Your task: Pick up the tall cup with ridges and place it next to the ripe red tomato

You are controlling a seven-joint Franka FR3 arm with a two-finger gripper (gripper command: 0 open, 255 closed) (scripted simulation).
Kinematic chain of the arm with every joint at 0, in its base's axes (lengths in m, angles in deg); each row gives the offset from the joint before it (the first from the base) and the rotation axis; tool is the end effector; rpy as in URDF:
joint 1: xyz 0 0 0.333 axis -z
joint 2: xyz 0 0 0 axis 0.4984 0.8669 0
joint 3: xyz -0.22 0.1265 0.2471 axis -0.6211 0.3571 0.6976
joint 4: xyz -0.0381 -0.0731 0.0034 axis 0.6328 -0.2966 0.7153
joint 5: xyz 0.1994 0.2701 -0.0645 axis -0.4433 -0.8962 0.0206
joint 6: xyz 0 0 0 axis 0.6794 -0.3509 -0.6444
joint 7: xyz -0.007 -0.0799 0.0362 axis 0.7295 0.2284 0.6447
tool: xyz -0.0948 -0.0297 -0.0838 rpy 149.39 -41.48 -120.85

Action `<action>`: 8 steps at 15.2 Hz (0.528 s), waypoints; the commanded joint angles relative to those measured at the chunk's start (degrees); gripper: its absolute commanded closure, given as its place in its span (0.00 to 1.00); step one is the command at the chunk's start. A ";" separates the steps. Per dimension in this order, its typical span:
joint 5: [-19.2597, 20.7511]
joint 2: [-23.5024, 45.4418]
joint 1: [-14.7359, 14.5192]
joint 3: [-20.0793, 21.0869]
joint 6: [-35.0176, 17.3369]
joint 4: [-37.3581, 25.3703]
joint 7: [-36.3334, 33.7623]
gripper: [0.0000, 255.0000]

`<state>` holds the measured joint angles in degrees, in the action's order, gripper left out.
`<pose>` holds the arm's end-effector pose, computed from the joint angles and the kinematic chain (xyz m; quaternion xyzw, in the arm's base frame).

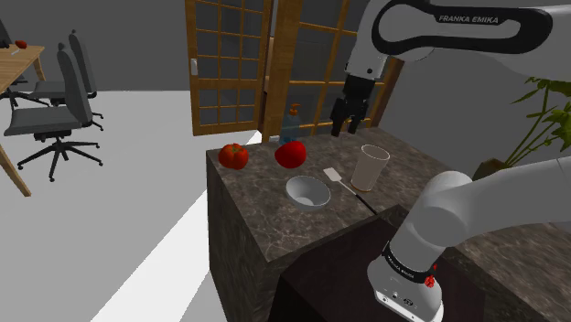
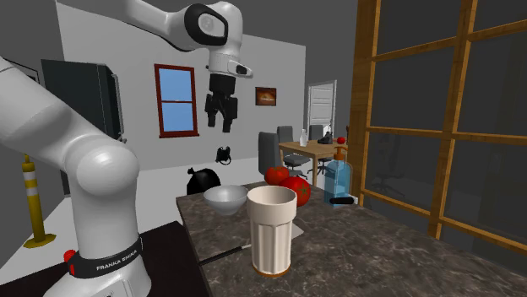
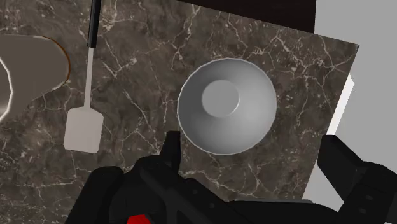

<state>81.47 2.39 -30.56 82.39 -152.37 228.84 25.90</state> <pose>0.2354 -0.0119 0.5519 -0.9967 0.0380 0.0340 0.0635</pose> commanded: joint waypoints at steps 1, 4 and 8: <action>0.00 0.00 0.00 0.00 0.00 0.00 0.00 0.00; 3.42 -0.88 2.07 -1.92 -2.90 3.47 2.13 0.00; 8.18 -1.29 5.11 -4.79 -7.19 7.44 4.92 0.00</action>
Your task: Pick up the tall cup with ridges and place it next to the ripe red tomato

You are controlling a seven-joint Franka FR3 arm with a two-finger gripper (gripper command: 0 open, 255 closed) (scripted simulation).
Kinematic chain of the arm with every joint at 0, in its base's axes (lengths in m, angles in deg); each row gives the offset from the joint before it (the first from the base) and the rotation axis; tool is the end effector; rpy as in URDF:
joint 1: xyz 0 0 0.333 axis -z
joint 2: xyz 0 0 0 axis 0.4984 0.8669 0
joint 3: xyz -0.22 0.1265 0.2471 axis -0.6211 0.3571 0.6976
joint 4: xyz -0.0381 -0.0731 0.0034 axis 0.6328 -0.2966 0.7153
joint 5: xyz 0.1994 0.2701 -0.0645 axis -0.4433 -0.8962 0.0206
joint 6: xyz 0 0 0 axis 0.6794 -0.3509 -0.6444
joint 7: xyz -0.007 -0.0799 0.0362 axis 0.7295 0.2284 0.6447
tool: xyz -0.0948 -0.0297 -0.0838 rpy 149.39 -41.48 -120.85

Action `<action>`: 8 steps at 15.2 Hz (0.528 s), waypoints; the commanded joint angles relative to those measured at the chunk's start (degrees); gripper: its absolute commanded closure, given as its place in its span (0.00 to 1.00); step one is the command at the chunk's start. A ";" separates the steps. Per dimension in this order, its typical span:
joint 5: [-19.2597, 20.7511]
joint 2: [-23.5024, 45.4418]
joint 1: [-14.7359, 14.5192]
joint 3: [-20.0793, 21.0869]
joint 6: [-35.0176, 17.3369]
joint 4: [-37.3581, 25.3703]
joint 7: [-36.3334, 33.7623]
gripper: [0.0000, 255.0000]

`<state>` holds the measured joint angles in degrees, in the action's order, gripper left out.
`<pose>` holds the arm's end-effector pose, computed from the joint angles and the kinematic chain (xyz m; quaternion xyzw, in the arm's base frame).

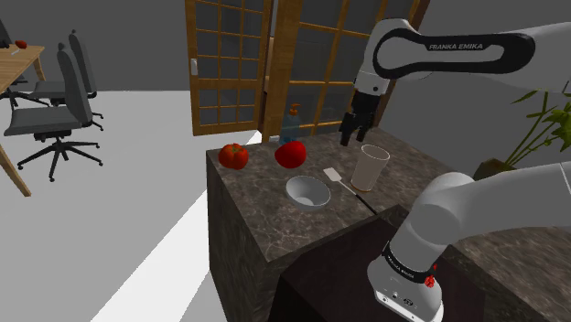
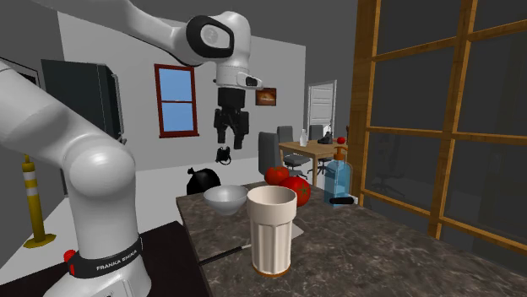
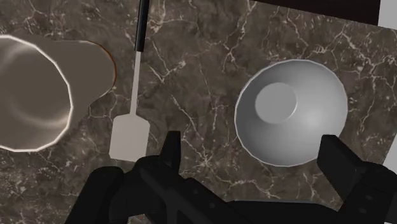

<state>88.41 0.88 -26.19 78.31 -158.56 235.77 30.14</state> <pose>0.2249 -0.0623 0.5130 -0.9976 0.0553 0.0261 0.0320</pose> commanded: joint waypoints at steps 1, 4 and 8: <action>2.45 0.28 1.56 -1.46 -2.15 1.37 1.37 0.00; 6.16 0.85 4.06 -3.88 -5.83 3.63 3.41 0.00; 11.14 2.66 7.51 -7.35 -11.26 5.81 6.00 0.00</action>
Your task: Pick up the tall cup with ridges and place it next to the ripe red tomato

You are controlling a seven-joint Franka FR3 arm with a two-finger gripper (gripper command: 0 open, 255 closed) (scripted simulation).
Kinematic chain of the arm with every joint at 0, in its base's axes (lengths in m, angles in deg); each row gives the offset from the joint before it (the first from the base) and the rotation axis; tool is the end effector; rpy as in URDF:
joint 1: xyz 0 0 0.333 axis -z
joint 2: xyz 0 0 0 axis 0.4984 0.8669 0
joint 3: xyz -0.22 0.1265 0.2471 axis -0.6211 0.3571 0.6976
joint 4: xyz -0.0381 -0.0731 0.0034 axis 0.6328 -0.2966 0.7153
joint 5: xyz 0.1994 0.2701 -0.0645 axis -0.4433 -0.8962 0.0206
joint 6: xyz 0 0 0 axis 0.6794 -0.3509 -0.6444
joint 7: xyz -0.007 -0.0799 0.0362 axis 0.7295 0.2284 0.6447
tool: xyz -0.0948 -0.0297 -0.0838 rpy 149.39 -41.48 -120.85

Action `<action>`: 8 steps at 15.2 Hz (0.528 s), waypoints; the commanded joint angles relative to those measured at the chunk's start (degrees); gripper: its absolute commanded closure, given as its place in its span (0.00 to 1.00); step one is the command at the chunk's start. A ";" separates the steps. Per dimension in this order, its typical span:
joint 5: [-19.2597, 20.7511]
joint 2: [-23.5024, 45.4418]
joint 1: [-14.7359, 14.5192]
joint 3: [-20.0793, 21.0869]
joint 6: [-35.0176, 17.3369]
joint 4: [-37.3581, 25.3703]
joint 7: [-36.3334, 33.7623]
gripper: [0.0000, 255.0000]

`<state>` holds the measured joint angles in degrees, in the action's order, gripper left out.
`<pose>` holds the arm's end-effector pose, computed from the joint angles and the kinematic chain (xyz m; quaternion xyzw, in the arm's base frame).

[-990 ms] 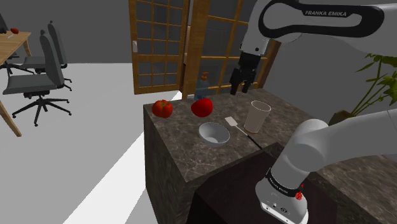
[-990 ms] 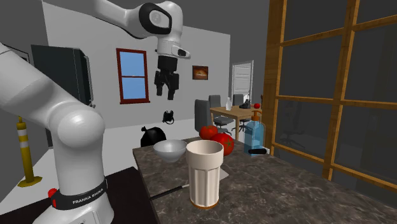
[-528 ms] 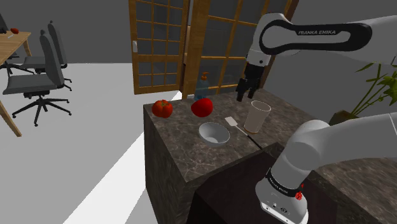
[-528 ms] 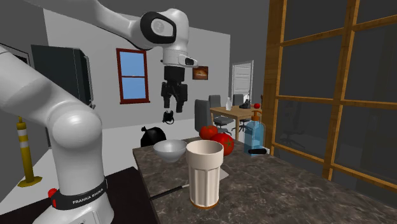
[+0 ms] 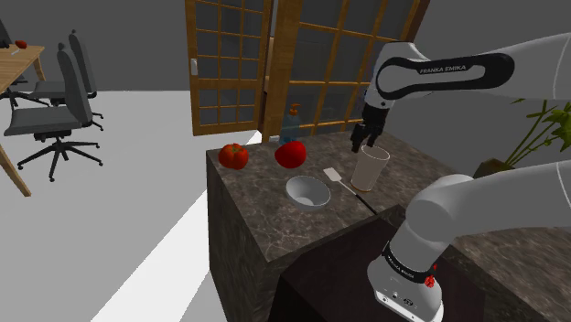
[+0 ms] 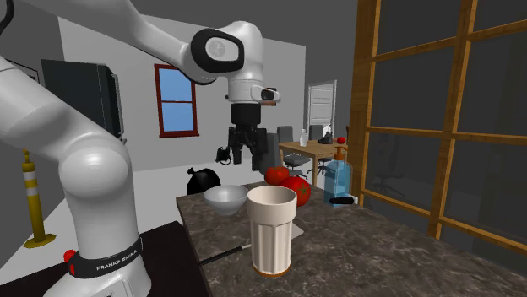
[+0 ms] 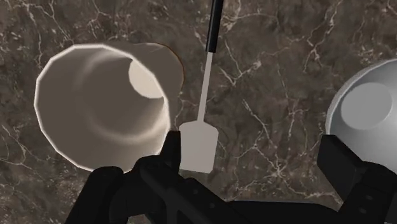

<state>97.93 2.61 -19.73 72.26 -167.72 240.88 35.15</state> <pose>0.2156 -0.1299 0.4764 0.9968 -0.0782 -0.0147 0.0110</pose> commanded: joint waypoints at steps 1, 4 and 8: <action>2.85 1.57 1.91 -2.21 -3.54 1.09 1.62 0.00; 5.94 3.57 4.05 -4.62 -7.38 1.77 3.14 0.00; 6.73 5.05 4.33 -5.50 -11.05 3.95 3.02 0.00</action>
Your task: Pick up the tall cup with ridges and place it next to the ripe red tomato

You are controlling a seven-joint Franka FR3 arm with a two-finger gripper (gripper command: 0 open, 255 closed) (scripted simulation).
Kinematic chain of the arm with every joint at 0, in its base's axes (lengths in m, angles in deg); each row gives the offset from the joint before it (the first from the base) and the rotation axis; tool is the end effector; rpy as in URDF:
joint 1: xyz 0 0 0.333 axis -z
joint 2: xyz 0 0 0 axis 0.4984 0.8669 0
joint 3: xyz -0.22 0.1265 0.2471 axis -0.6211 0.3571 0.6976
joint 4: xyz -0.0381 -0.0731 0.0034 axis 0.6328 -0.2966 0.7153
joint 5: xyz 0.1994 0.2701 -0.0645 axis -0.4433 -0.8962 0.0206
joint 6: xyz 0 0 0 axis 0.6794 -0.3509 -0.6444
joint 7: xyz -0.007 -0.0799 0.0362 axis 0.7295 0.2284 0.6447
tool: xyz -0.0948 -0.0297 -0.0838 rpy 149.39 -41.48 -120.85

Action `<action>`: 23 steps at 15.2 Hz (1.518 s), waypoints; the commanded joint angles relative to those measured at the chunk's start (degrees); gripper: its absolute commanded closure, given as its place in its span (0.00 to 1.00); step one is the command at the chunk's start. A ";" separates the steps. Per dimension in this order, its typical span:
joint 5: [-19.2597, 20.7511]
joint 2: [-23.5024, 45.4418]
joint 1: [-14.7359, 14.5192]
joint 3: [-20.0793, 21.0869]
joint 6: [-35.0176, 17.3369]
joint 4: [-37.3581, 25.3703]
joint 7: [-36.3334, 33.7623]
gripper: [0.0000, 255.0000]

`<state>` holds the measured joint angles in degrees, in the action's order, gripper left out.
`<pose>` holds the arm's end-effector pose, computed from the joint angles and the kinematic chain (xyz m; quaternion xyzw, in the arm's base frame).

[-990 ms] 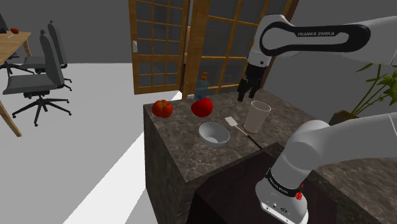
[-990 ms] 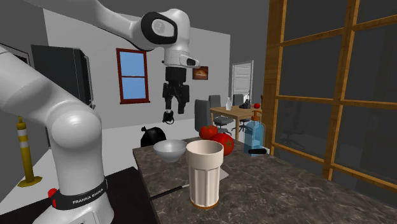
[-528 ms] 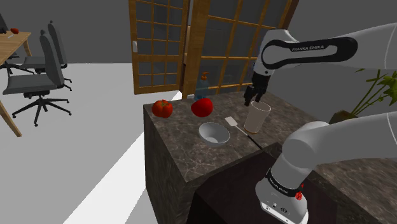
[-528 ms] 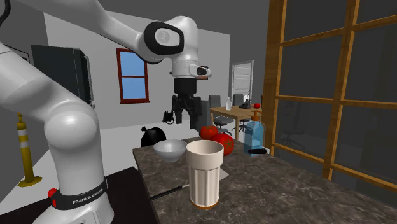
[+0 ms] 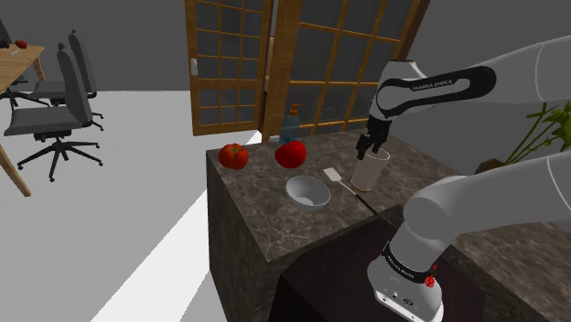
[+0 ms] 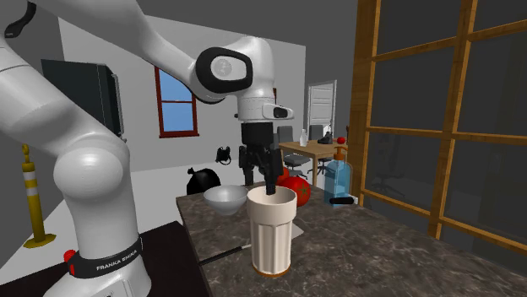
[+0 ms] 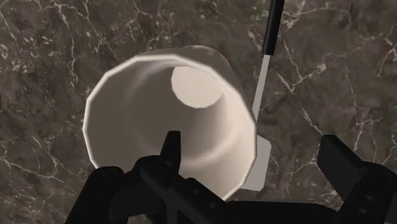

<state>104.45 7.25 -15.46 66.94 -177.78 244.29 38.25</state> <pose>0.2122 -0.1771 0.4413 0.9952 -0.0904 -0.0085 0.0360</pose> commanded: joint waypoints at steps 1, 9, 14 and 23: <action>0.41 0.85 0.12 -0.42 -1.94 1.04 -0.12 0.00; 0.94 2.06 0.28 -1.01 -4.42 2.31 -0.21 0.00; 0.94 2.06 0.28 -1.01 -4.41 2.31 -0.20 1.00; 0.57 1.14 0.21 -0.62 -2.50 1.29 -0.04 1.00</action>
<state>105.17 8.74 -15.19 66.13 -181.03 245.94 38.22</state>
